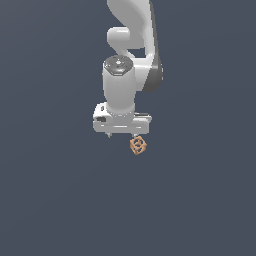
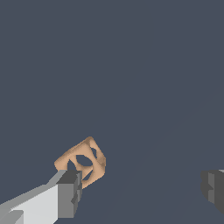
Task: Pick up the object and move it to a goal position.
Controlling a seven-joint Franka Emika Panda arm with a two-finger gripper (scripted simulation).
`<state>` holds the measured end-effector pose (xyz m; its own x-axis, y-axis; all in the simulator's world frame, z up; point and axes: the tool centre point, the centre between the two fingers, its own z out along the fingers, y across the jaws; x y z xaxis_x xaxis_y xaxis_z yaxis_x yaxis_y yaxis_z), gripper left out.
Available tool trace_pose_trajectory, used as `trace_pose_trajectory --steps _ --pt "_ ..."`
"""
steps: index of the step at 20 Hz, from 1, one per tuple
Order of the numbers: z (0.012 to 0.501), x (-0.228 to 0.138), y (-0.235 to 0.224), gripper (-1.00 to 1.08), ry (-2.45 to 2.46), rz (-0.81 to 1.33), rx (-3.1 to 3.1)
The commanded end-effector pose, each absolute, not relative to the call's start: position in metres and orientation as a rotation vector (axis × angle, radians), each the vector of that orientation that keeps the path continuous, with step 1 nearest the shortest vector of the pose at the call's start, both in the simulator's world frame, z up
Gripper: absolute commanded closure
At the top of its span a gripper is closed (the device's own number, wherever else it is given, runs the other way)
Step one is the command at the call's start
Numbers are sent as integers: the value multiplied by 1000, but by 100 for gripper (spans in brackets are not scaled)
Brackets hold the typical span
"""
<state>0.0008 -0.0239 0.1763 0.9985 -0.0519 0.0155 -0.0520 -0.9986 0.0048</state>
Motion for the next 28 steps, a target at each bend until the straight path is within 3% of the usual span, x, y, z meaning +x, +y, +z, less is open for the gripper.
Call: trace_pose_trajectory --steps 1,12,28 --pt "176 1 -24 -92 -82 24 3135" --pt "179 6 -57 -92 -185 53 3126" --pt "154 -2 -29 -92 71 35 3128"
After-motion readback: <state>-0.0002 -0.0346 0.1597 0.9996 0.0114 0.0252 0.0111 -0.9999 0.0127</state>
